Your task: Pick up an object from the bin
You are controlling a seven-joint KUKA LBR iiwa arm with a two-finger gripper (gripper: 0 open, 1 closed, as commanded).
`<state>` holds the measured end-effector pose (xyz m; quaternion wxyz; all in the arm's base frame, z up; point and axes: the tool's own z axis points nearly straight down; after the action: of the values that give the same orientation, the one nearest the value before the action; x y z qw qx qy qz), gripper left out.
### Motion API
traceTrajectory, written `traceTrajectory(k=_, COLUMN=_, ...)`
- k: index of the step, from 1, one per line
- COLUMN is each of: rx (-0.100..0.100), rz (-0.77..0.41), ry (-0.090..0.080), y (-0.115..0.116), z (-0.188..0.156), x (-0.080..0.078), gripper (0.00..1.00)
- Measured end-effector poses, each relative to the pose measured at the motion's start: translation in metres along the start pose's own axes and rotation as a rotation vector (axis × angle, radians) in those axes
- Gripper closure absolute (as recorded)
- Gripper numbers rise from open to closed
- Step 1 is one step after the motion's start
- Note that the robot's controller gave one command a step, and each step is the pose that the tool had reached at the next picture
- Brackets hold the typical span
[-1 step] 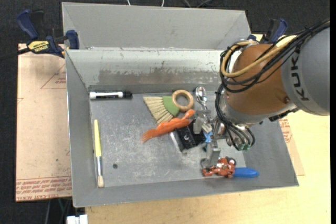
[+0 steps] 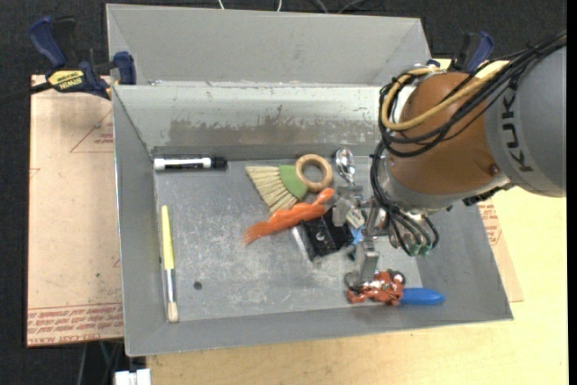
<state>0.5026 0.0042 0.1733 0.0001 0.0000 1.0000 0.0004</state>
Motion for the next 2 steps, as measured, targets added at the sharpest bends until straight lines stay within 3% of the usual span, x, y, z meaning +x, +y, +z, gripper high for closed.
traceTrajectory(k=1, rx=0.001, rz=-0.176, ry=-0.010, y=0.017, z=0.042, x=-0.048, gripper=0.00)
traceTrajectory(k=2, rx=-0.001, rz=-0.313, ry=0.000, y=0.033, z=0.029, x=-0.078, gripper=0.00)
